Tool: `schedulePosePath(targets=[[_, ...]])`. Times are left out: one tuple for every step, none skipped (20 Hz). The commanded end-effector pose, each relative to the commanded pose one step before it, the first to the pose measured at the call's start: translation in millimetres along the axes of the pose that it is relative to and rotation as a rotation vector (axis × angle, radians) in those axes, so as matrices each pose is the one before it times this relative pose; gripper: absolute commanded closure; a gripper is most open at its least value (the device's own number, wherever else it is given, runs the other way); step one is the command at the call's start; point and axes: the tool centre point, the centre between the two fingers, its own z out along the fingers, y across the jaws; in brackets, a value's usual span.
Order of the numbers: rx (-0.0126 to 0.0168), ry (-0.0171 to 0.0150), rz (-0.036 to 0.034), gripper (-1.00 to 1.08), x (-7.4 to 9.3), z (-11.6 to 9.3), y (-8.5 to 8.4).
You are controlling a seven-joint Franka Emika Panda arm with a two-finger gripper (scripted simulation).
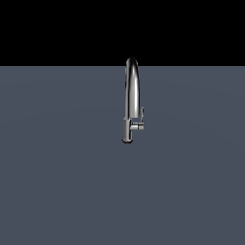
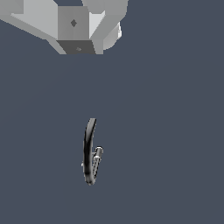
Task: Turn on the faucet by rotating a designated handle.
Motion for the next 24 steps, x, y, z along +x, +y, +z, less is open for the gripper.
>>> schedulePosePath(targets=[[0.0, 0.0, 0.0, 1.08, 0.0, 0.0, 0.01], [0.0, 0.0, 0.0, 1.08, -0.02, -0.07, -0.24], [0.00111, -0.00123, 0.00125, 1.08, 0.57, 0.16, 0.24], [0.00144, -0.00158, 0.00161, 1.08, 0.7, 0.12, 0.05], [0.002, -0.0022, 0.00223, 1.08, 0.98, 0.16, 0.06], [0.00255, -0.0028, 0.00284, 1.08, 1.24, 0.2, 0.05], [0.00312, -0.00341, 0.00347, 1.08, 1.52, 0.24, 0.06], [0.00374, -0.0041, 0.00417, 1.08, 1.83, 0.3, 0.11], [0.00429, -0.0047, 0.00478, 1.08, 2.09, 0.34, 0.1], [0.0049, -0.00537, 0.00545, 1.08, 2.39, 0.39, 0.13], [0.00547, -0.006, 0.00609, 1.08, 2.66, 0.43, 0.13], [0.00609, -0.00667, 0.00677, 1.08, 2.96, 0.48, 0.15], [0.00668, -0.00732, 0.00743, 1.08, 3.25, 0.53, 0.16], [0.00731, -0.00801, 0.00813, 1.08, 3.56, 0.58, 0.19], [0.00793, -0.00869, 0.00881, 1.08, 3.86, 0.63, 0.2], [0.00856, -0.00938, 0.00951, 1.08, 4.17, 0.68, 0.22], [0.00919, -0.01007, 0.01022, 1.08, 4.47, 0.73, 0.23], [0.00985, -0.01079, 0.01094, 1.08, 4.79, 0.78, 0.25], [0.01051, -0.01151, 0.01166, 1.08, 5.11, 0.83, 0.27], [0.01119, -0.01225, 0.01241, 1.08, 5.44, 0.89, 0.29], [0.01185, -0.01297, 0.01312, 1.08, 5.75, 0.94, 0.3], [0.01218, -0.01332, 0.01348, 1.08, 5.91, 0.96, 0.31], [0.01227, -0.01342, 0.01356, 1.08, 5.96, 0.97, 0.32], [0.01235, -0.0135, 0.01364, 1.08, 5.99, 0.97, 0.32]])
